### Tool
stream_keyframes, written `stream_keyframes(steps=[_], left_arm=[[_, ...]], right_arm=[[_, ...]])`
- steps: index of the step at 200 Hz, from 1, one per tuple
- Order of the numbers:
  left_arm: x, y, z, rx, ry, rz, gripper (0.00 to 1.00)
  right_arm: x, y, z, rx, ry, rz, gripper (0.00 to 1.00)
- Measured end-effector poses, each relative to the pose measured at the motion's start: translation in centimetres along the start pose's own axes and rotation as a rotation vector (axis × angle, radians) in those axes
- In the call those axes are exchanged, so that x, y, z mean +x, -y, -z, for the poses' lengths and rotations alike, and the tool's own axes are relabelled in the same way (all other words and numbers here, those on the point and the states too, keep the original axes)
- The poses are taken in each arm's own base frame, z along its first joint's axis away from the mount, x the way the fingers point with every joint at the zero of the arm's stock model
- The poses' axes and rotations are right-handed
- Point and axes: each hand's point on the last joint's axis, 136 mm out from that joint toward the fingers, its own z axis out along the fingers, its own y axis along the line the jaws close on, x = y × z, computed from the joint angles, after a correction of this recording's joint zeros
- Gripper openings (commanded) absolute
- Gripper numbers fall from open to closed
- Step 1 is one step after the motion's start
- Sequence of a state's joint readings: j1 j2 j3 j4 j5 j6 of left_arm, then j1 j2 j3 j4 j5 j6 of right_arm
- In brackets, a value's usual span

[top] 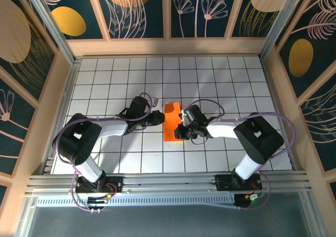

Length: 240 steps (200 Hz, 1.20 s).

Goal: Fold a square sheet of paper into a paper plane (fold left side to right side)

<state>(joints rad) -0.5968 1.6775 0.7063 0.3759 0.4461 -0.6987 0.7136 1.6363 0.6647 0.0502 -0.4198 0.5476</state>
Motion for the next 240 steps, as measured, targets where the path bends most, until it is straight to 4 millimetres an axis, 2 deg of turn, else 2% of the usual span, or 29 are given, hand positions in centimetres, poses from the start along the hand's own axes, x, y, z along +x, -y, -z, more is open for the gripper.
stream_keyframes(steps=[34, 81, 114, 144, 206, 240], left_arm=[[-0.5, -0.5, -2.1, -0.002, -0.017, 0.009, 0.03], [-2.1, -1.0, -3.6, -0.033, 0.011, 0.004, 0.03], [-1.5, -2.2, -4.4, -0.061, -0.005, 0.017, 0.04], [-1.2, -3.2, -4.8, -0.088, -0.007, 0.027, 0.04], [-1.7, -3.7, -4.7, -0.089, 0.010, 0.058, 0.04], [-2.6, -4.1, -4.8, -0.091, 0.023, 0.078, 0.04]], right_arm=[[0.0, 0.0, 0.0, 0.000, 0.000, 0.000, 0.00], [0.0, 0.0, 0.0, 0.000, 0.000, 0.000, 0.00], [0.0, 0.0, 0.0, 0.000, 0.000, 0.000, 0.00], [0.0, 0.0, 0.0, 0.000, -0.001, 0.000, 0.00], [0.0, 0.0, 0.0, 0.001, -0.001, 0.018, 0.00], [0.0, 0.0, 0.0, 0.000, -0.001, 0.018, 0.00]])
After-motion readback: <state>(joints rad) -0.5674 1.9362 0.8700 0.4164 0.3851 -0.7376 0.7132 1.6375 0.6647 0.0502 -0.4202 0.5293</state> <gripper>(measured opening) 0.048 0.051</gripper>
